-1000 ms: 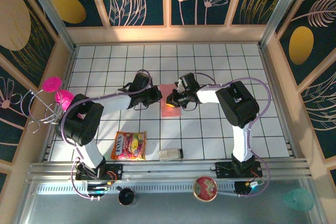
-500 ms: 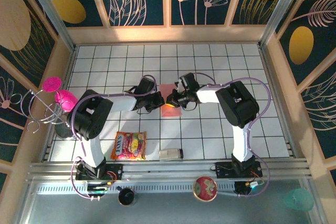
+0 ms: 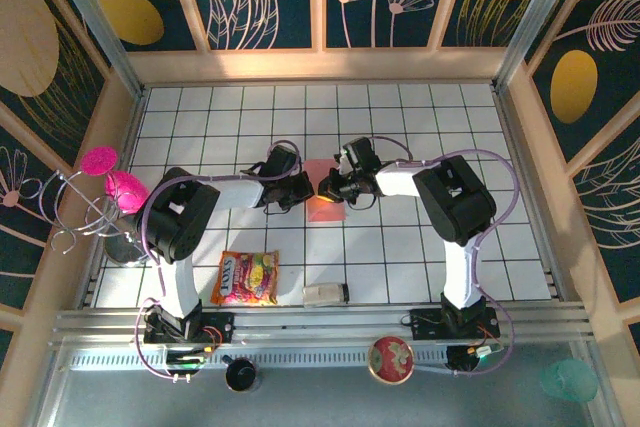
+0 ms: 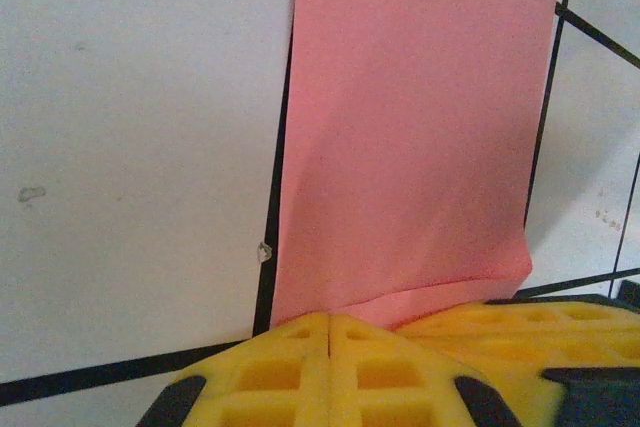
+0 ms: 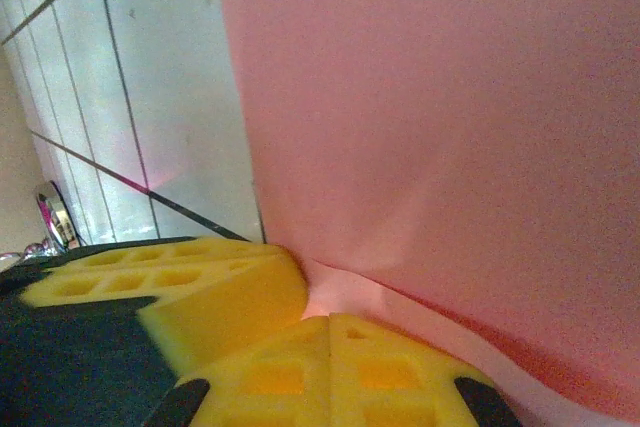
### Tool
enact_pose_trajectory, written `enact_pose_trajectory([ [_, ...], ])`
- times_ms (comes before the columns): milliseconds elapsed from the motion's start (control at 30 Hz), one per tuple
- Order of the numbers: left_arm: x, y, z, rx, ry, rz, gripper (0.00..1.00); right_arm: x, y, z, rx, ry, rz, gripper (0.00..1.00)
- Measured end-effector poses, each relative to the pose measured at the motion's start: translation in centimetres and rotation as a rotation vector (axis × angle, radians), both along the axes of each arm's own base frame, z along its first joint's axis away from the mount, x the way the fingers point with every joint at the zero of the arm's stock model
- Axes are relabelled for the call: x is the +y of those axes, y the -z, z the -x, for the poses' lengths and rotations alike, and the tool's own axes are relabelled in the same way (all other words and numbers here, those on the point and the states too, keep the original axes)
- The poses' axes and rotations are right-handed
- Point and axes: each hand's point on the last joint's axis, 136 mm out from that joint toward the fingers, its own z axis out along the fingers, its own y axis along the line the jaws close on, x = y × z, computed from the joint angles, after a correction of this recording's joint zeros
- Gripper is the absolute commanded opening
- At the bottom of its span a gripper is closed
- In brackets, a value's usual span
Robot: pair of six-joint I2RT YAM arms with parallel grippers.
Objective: Fold a paper plane with a square sheet of paper (pick it up from the middle)
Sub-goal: Fold the triangle a second time at the center of the table.
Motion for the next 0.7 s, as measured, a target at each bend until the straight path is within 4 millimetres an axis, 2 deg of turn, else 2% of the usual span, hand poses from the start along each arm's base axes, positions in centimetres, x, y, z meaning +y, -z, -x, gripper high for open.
enact_pose_trajectory([
  [100, 0.0, 0.0, 0.0, -0.005, 0.001, 0.004, 0.00, -0.1, -0.6, -0.4, -0.021, 0.011, 0.001, 0.00],
  [367, -0.1, 0.0, 0.0, -0.004, 0.003, 0.006, 0.00, -0.7, 0.1, -0.7, -0.022, 0.034, 0.028, 0.00],
  [467, 0.0, 0.0, 0.0, -0.005, 0.002, 0.004, 0.00, -1.7, 0.9, -0.7, -0.003, 0.054, 0.040, 0.00],
  [700, 0.0, 0.1, 0.1, -0.015, 0.002, 0.008, 0.00, -3.9, 0.9, -1.9, -0.008, 0.112, 0.016, 0.00],
])
